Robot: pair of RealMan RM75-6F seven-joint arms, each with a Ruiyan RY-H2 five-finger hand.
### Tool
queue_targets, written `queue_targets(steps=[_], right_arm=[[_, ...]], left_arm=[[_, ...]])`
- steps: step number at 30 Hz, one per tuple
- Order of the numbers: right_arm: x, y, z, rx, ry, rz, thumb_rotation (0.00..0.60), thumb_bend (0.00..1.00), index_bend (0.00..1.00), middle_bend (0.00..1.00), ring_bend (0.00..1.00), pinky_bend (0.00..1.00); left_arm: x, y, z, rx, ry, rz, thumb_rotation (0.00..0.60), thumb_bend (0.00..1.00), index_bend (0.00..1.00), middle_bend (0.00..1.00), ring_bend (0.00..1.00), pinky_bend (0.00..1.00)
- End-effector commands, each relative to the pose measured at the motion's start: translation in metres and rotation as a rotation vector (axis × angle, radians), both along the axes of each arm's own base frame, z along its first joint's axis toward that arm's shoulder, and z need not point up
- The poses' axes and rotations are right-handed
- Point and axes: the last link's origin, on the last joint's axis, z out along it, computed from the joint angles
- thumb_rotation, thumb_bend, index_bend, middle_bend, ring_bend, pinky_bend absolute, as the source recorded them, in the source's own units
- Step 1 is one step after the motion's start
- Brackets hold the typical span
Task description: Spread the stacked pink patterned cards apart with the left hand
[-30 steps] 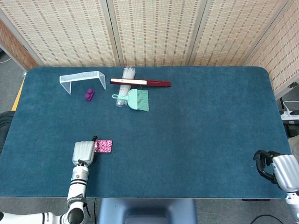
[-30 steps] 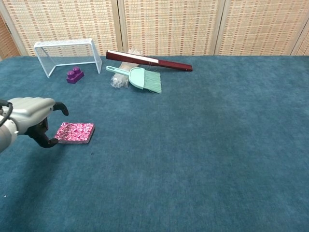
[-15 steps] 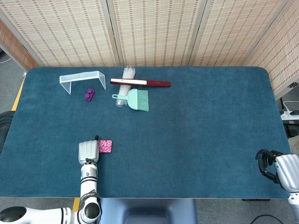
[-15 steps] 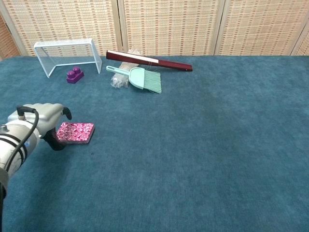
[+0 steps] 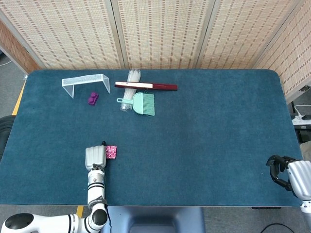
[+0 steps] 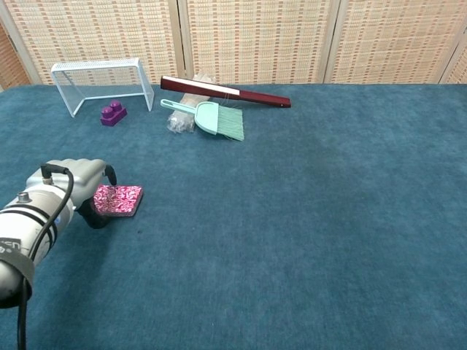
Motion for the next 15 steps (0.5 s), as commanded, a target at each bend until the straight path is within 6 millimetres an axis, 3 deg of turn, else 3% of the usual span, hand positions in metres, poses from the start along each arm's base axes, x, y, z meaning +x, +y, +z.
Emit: queue_targets(steps=[1, 15], right_arm=[[0.0000, -0.0002, -0.0002, 0.001, 0.001, 0.000, 0.600, 0.55, 0.79, 0.73, 0.67, 0.93], [0.0003, -0.0001, -0.0010, 0.002, 0.003, 0.000, 0.600, 0.55, 0.79, 0.73, 0.67, 0.93]], left_arm=[[-0.0001, -0.0001, 0.0003, 0.000, 0.000, -0.002, 0.600, 0.34, 0.23, 1.00, 1.00, 1.00], [-0.0006, -0.0010, 0.0044, 0.005, -0.009, -0.007, 0.600, 0.34, 0.25, 1.00, 1.00, 1.00]])
